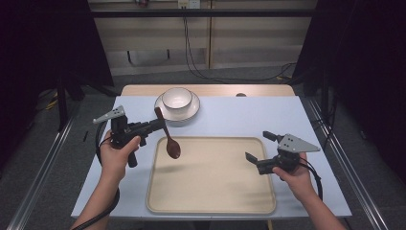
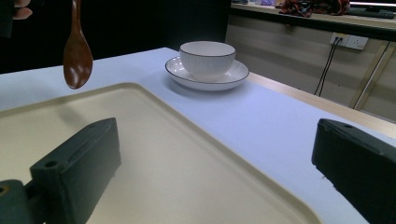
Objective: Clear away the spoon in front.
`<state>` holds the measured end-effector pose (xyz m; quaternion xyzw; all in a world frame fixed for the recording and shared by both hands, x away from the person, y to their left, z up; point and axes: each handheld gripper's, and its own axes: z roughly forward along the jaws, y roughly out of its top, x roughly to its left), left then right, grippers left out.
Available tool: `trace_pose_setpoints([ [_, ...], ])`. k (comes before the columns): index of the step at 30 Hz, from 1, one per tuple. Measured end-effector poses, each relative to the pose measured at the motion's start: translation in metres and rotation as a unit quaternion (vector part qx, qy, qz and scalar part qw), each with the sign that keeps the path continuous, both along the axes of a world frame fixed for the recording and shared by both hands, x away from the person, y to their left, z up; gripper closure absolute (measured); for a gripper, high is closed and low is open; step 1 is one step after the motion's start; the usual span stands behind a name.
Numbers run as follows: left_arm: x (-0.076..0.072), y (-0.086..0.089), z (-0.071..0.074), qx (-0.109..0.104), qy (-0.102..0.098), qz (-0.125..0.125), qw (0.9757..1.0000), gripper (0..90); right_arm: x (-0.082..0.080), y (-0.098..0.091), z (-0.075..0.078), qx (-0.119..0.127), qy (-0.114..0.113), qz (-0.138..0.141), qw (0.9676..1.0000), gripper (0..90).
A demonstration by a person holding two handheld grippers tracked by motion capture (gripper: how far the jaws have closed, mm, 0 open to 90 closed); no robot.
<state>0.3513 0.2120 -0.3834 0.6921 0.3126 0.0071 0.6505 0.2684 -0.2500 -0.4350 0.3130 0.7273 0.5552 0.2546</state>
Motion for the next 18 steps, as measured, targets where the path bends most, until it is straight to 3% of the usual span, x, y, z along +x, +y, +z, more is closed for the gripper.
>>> trace_pose_setpoints([
  [18, -0.012, -0.001, -0.004, 0.006, 0.008, -0.021, 0.9997, 84.2, 0.001, 0.001, -0.001, -0.002, -0.001, 0.005, 1.0000, 0.9],
])
